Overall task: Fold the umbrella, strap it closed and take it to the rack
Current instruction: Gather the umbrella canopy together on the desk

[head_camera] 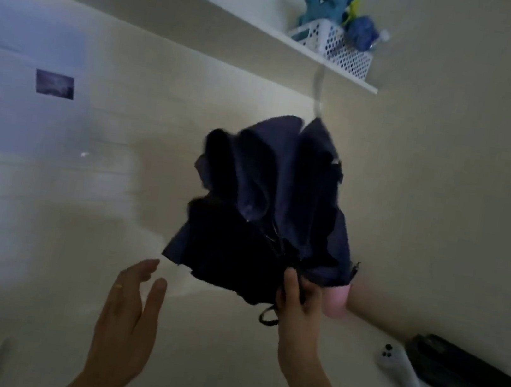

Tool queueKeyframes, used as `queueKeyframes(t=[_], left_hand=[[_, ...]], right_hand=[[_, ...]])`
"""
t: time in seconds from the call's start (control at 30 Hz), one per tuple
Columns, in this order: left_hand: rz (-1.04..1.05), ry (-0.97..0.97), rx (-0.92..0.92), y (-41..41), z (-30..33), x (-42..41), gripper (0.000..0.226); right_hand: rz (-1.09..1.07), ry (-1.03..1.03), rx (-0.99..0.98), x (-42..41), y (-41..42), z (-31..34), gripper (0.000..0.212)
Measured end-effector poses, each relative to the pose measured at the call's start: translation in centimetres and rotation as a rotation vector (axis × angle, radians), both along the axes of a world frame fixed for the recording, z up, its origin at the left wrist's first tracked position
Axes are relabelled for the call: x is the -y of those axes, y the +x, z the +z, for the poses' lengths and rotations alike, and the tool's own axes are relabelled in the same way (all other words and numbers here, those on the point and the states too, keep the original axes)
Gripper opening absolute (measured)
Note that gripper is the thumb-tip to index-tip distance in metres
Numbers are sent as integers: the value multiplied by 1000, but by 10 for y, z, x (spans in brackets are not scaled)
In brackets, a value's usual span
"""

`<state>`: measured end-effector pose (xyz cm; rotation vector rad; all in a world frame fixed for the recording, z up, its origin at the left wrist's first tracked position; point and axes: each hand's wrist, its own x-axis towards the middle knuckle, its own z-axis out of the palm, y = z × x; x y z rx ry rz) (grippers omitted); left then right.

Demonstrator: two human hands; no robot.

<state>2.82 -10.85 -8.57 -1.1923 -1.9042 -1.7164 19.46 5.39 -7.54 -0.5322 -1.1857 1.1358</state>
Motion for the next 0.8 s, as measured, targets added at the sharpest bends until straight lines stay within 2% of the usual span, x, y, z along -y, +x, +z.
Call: queueKeyframes(t=[0.03, 0.13, 0.2, 0.53, 0.7, 0.8], left_hand=[[-10, 45, -8, 4, 12, 3, 37], [-52, 142, -27, 11, 40, 11, 23], [-73, 159, -78, 19, 56, 17, 27], [-195, 160, -252, 71, 118, 15, 37], [-281, 157, -301, 94, 139, 10, 35], [-296, 179, -347, 111, 152, 9, 40]], right_hand=[[39, -8, -45, 0, 3, 5, 28], [-90, 36, 22, -1, 15, 11, 32], [-111, 56, -17, 0, 24, 12, 30], [-259, 187, 156, 14, 37, 12, 24], [-342, 261, 108, 32, 40, 17, 19], [-432, 313, 193, 34, 39, 14, 23]])
